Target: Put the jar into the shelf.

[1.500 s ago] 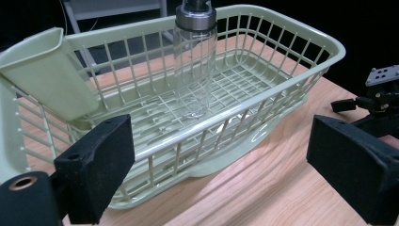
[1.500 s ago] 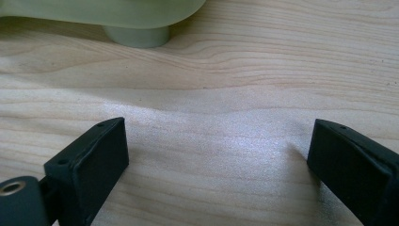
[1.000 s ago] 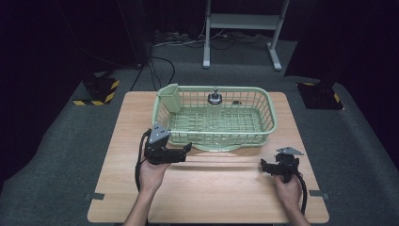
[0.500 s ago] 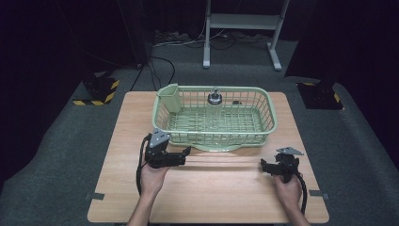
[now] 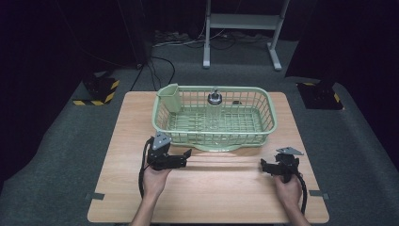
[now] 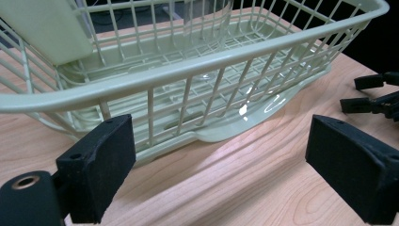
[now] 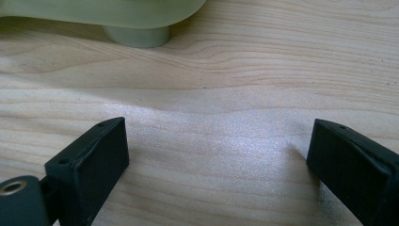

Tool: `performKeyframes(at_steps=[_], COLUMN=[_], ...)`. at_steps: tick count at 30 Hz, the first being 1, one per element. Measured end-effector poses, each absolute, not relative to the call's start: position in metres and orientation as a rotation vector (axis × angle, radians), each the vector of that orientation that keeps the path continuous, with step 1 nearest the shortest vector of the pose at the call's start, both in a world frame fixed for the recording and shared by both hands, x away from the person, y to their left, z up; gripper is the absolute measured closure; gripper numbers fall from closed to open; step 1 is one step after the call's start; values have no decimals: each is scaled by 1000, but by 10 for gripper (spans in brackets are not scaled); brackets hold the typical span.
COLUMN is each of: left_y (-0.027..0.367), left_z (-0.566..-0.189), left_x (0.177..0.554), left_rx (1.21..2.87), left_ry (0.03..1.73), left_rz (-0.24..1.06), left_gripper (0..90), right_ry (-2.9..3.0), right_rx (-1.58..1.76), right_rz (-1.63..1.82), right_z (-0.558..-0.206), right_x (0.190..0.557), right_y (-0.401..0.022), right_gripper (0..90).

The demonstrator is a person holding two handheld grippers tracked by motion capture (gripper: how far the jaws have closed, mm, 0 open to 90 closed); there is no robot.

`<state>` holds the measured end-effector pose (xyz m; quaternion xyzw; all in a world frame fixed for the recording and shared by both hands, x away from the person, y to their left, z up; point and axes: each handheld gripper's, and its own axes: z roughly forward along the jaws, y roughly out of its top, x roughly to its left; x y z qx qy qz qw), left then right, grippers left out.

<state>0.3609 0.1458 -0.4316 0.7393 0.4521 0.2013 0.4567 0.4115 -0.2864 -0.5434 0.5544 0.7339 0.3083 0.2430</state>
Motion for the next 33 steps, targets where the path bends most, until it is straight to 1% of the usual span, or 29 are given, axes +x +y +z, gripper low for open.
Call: performKeyframes(at_steps=[29,33], left_y=[141,138], left_z=[-469,-476], left_x=[377,381], left_rx=[1866,1901], left_ry=[1198,1211], left_rz=[477,481], left_gripper=[98,99], right_ry=[2005,2005], right_rx=[1515,1515], right_rz=[843,842], right_z=[-543,-543], right_x=[411,411], right_y=[-286,-286], right_gripper=[58,58])
